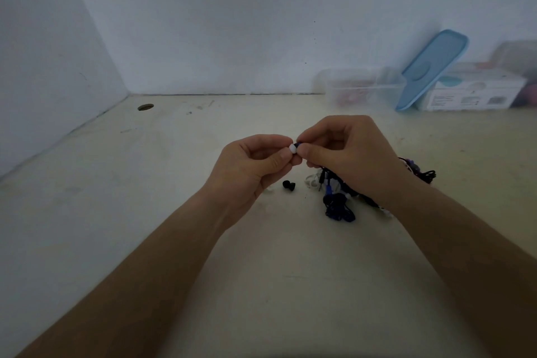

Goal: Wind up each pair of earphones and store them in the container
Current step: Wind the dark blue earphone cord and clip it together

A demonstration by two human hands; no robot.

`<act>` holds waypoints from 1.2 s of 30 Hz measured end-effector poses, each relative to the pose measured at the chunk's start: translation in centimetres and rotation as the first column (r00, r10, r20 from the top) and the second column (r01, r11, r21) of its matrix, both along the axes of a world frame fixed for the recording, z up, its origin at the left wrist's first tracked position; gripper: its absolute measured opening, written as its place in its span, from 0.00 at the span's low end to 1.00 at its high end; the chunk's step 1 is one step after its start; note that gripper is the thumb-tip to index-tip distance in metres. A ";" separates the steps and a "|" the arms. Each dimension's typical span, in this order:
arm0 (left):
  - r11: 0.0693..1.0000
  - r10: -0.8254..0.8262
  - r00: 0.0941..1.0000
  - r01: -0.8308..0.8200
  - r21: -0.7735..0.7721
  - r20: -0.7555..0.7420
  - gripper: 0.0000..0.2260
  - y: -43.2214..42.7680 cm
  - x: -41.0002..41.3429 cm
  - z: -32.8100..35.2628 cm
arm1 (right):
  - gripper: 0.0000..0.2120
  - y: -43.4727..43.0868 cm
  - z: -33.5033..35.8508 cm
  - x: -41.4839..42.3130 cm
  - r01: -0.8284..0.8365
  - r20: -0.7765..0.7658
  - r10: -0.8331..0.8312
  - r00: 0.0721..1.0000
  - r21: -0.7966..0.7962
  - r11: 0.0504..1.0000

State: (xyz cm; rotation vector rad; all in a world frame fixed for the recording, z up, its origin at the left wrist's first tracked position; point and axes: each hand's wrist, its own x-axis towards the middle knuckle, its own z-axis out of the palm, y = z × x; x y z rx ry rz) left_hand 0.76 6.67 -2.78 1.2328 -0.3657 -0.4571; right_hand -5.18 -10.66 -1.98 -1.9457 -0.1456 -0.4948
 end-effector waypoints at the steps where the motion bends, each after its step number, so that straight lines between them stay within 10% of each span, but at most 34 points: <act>1: 1.000 0.002 1.000 -0.002 0.000 -0.001 0.08 0.0 0.0 0.0 | 0.04 0.0 0.0 0.0 0.002 0.007 -0.002 1.000 -0.004 1.000; 36: 0.997 -0.013 0.997 0.007 0.079 0.075 0.09 0.3 -0.1 0.4 | 0.04 -0.5 0.1 0.1 -0.095 -0.037 0.096 0.995 0.029 0.995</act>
